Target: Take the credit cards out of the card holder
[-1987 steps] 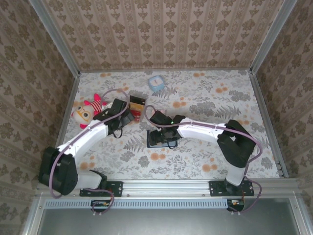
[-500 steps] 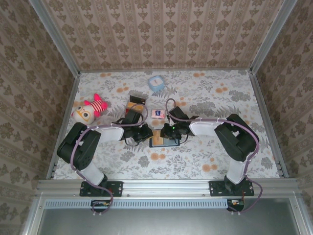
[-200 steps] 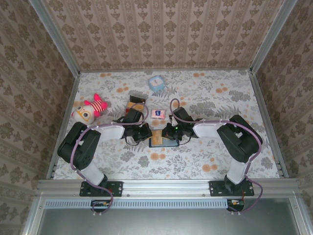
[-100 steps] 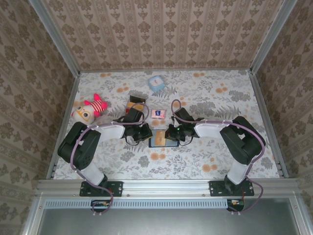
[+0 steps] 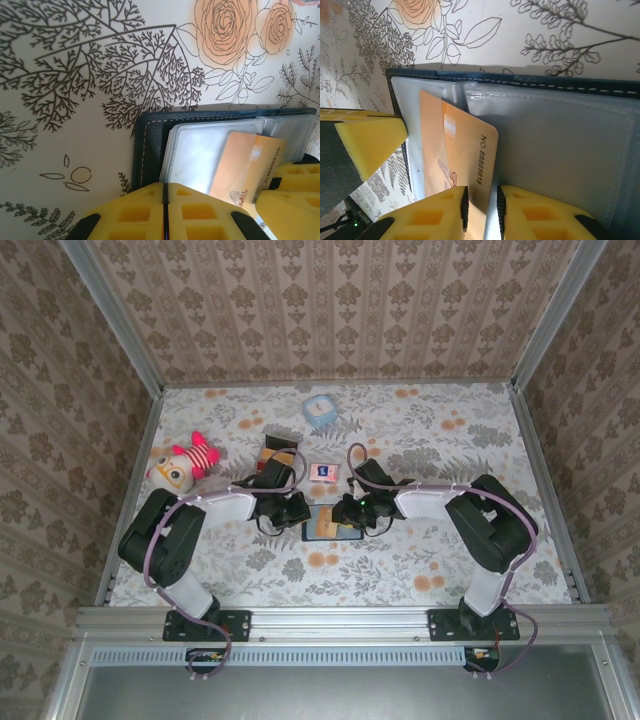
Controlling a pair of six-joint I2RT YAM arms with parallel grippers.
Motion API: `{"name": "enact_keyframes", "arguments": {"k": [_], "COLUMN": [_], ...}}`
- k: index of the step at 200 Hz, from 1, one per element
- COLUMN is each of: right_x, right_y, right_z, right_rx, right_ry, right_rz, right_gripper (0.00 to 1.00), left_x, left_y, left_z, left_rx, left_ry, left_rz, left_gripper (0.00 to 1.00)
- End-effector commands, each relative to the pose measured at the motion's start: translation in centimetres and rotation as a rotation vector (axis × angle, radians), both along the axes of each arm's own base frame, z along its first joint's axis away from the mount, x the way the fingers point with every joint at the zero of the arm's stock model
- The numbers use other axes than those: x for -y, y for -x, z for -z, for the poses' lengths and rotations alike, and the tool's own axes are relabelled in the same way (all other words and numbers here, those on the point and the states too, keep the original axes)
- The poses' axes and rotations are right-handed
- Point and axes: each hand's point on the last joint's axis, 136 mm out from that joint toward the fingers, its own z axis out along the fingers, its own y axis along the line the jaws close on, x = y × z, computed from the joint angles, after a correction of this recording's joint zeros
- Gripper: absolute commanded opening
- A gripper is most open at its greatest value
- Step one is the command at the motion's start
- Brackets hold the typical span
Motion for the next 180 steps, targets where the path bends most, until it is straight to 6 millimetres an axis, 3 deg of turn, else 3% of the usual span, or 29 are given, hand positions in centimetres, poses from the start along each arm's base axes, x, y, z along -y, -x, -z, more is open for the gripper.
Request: {"name": "enact_keyframes", "arguments": {"k": [1,66,113,148,180], "right_x": [-0.6,-0.6,2.1,4.4,5.2], "right_y": [0.0,-0.3,-0.2,0.4,0.0], "right_z": [0.4,0.2,-0.6,-2.5,-6.2], "right_rx": [-0.025,-0.012,0.021,0.072,0.168], "right_ry": [-0.033,-0.036,0.033,0.048,-0.050], "right_rz": [-0.017,-0.001,0.030,0.024,0.031], "right_gripper": [0.26,0.16,0.04,0.00,0.00], "left_x": [-1.0,-1.2,-1.3,-0.4,0.2], "left_y": [1.2,1.4,1.2,0.9,0.5], "left_z": [1.9,2.1,1.2,-0.9,-4.7], "left_rx": [-0.050,-0.055,-0.026,0.018,0.093], "left_ry": [-0.076,-0.083,-0.088,-0.044,-0.008], "left_rz": [0.011,0.008,0.031,0.087,0.141], "left_gripper": [0.09,0.09,0.13,0.23,0.40]}}
